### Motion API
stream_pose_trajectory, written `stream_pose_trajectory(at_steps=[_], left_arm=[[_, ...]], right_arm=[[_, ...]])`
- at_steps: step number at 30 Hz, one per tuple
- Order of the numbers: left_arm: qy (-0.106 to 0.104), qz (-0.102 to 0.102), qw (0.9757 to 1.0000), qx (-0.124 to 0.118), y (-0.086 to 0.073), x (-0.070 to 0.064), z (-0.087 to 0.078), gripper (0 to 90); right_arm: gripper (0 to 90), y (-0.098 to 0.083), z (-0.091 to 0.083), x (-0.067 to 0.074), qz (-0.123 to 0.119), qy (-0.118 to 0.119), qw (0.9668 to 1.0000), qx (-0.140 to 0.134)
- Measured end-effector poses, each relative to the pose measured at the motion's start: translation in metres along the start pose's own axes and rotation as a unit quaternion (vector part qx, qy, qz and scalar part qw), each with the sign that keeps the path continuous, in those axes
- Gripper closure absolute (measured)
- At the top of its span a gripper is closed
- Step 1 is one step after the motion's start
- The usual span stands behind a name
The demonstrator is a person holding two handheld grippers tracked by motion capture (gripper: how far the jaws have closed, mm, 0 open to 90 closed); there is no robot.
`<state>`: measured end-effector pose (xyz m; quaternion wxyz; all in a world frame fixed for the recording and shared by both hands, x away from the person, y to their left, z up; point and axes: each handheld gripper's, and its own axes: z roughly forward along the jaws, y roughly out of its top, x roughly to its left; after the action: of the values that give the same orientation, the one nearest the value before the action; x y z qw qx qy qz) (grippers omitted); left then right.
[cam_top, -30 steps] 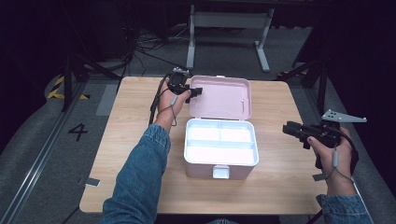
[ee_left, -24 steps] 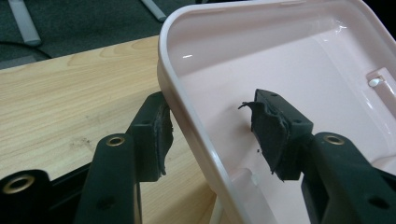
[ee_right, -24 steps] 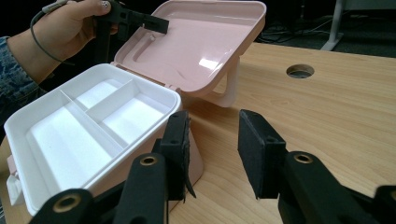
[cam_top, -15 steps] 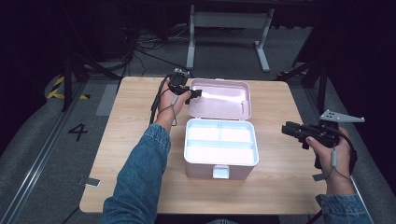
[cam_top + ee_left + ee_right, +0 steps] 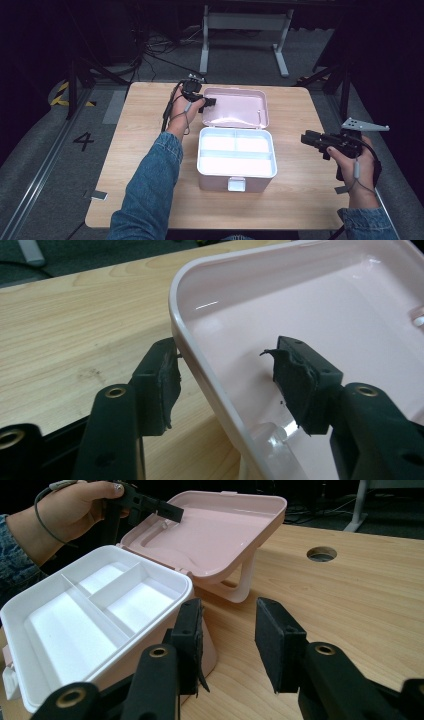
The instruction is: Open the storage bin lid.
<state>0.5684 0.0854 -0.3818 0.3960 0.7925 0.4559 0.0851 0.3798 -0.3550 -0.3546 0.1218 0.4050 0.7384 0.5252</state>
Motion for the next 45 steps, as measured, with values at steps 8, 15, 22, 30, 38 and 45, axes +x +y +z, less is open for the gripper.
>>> stream_pose_trajectory(at_steps=[8,15,22,30,38,45], left_arm=[[0.026,0.023,0.9994,-0.003,0.001,-0.005,-0.001,32.9],[0.029,0.045,0.9979,-0.038,0.001,-0.014,-0.030,29.7],[0.015,0.080,0.9940,-0.073,-0.008,-0.032,-0.076,29.1],[0.013,0.110,0.9895,-0.093,-0.026,-0.044,-0.131,28.4],[0.062,0.139,0.9858,-0.071,-0.063,-0.041,-0.177,27.4],[0.086,0.112,0.9871,-0.076,-0.099,-0.029,-0.204,27.2]], right_arm=[[64.1,0.000,0.001,0.000,-0.001,0.001,1.0000,-0.001],[63.6,0.001,0.004,0.001,-0.001,0.003,1.0000,0.002],[63.0,0.006,0.011,0.000,-0.005,0.011,0.9999,0.005],[60.5,0.017,0.024,-0.002,-0.014,0.012,0.9998,0.011],[57.5,0.024,0.031,-0.006,-0.020,0.007,0.9995,0.023],[56.2,0.026,0.026,-0.011,-0.016,0.000,0.9996,0.025]])
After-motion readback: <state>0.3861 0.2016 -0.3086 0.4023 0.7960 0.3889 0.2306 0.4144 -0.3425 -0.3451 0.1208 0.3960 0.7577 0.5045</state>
